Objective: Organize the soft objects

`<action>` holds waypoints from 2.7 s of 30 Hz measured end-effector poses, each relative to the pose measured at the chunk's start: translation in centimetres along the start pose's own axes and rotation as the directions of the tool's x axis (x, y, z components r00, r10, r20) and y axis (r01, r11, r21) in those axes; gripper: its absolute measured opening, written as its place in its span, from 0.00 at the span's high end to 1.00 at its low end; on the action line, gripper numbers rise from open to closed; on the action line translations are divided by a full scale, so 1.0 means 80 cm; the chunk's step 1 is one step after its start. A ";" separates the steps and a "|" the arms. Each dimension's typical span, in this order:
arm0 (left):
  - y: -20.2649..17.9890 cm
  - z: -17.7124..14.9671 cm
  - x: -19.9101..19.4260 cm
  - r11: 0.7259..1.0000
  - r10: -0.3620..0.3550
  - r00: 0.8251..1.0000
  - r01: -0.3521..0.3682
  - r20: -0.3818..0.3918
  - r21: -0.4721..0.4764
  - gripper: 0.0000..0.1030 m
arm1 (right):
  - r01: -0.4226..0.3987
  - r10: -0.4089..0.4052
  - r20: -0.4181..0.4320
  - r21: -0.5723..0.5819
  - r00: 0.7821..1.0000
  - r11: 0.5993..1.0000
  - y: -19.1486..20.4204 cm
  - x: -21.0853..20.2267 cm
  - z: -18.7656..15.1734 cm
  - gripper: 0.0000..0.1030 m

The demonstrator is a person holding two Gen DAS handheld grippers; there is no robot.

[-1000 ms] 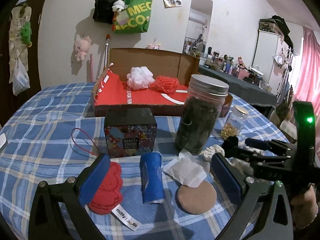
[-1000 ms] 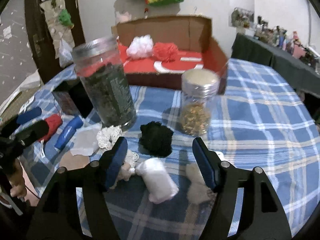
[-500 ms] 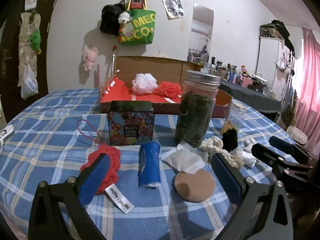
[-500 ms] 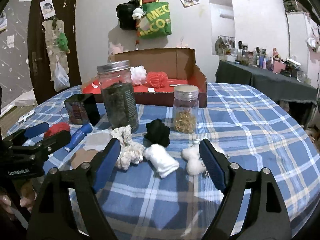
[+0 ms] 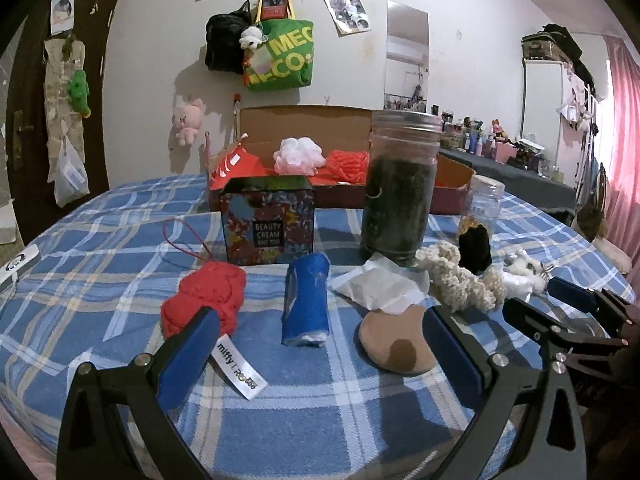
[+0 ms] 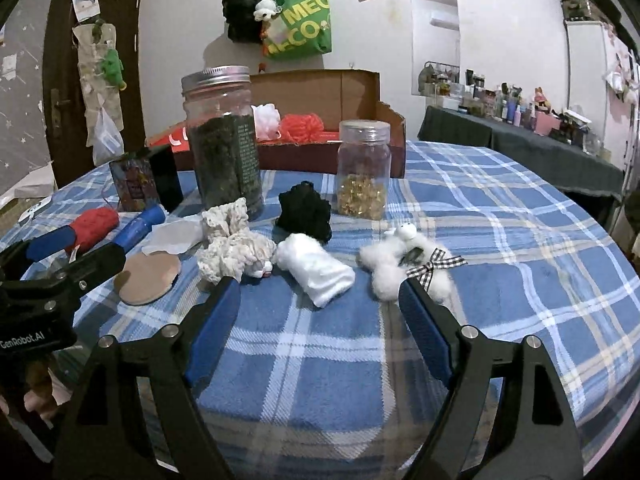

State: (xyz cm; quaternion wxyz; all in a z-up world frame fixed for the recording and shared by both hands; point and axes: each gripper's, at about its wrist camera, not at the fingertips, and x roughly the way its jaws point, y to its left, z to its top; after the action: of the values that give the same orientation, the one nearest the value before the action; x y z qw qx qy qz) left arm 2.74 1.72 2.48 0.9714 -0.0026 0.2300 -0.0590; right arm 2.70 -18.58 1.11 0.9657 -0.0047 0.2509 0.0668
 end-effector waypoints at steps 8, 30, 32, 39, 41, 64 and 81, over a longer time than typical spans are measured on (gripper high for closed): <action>0.011 0.011 -0.003 1.000 0.002 1.000 -0.002 -0.019 -0.019 0.00 | 0.010 -0.010 0.002 0.011 1.000 1.000 -0.011 -0.001 0.011 0.21; 0.083 0.029 0.052 0.999 0.033 0.972 -0.037 -0.233 -0.017 0.55 | 0.009 0.000 -0.194 0.043 0.981 0.999 -0.078 0.043 0.038 0.59; 0.081 0.032 0.047 0.999 0.025 0.975 -0.029 -0.222 -0.016 0.56 | -0.005 0.013 -0.184 0.046 0.983 0.999 -0.077 0.038 0.038 0.62; 0.059 0.051 0.022 0.999 -0.041 0.986 0.043 -0.160 0.007 0.57 | -0.071 0.080 -0.123 0.073 0.989 0.995 -0.069 0.018 0.053 0.63; 0.045 0.056 0.018 0.997 -0.073 0.986 0.078 -0.149 0.026 0.57 | -0.104 0.111 -0.111 0.067 0.988 0.992 -0.060 0.013 0.057 0.63; -0.003 0.059 0.035 0.983 -0.169 0.966 0.180 -0.194 0.040 0.57 | -0.239 0.242 -0.103 0.041 0.965 0.970 -0.011 0.008 0.065 0.63; 0.124 0.083 0.044 0.999 -0.012 0.966 0.000 -0.258 -0.048 0.57 | -0.125 0.149 -0.152 0.156 0.977 0.980 -0.104 0.020 0.081 0.63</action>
State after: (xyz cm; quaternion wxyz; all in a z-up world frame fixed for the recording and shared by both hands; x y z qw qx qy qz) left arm 9.90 11.00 6.51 0.9326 -0.0187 0.3561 -0.0563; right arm 8.32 -26.32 5.75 0.9328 0.0777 0.3328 0.1141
